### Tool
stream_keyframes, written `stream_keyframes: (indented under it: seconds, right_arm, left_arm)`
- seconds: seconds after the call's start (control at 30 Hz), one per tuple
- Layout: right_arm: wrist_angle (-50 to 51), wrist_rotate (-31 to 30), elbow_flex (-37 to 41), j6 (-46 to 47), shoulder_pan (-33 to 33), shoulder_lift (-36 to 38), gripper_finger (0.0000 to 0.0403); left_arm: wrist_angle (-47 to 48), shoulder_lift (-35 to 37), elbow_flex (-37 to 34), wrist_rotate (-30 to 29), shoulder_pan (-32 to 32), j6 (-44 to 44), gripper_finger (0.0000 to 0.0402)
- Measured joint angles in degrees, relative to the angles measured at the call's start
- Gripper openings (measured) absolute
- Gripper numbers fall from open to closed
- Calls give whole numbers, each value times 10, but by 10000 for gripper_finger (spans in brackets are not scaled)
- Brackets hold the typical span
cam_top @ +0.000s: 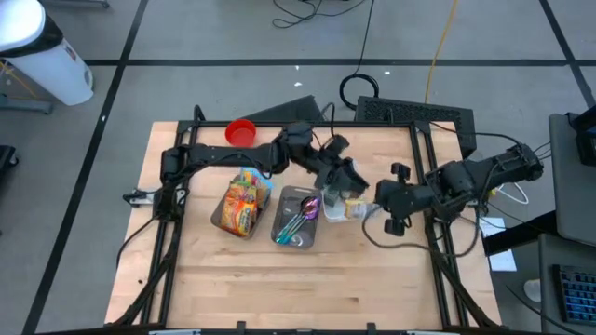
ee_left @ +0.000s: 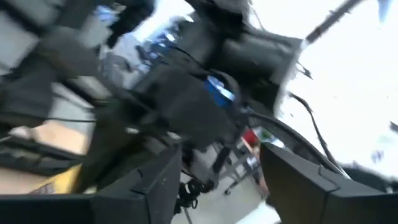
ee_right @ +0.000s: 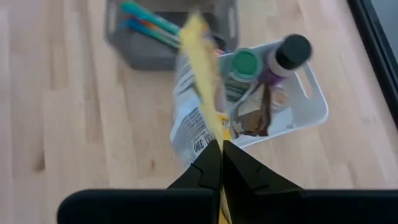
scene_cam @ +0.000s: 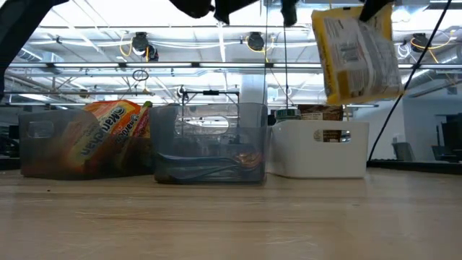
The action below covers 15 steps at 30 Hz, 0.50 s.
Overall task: Pick & Place Food Item
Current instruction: Put the yellow pack into the left gray bin
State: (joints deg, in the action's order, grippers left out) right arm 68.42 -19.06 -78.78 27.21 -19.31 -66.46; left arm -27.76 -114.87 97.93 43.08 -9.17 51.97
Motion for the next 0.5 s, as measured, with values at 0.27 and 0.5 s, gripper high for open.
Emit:
stream_keyframes:
  seconds: [0.27,0.5]
  right_arm:
    - [0,-50,0,78,84,0,0]
    - [32,-158,0,51,123,0,0]
  left_arm:
    - [79,0,0,2,-45,128,239]
    - [126,0,0,-17,-52,220,239]
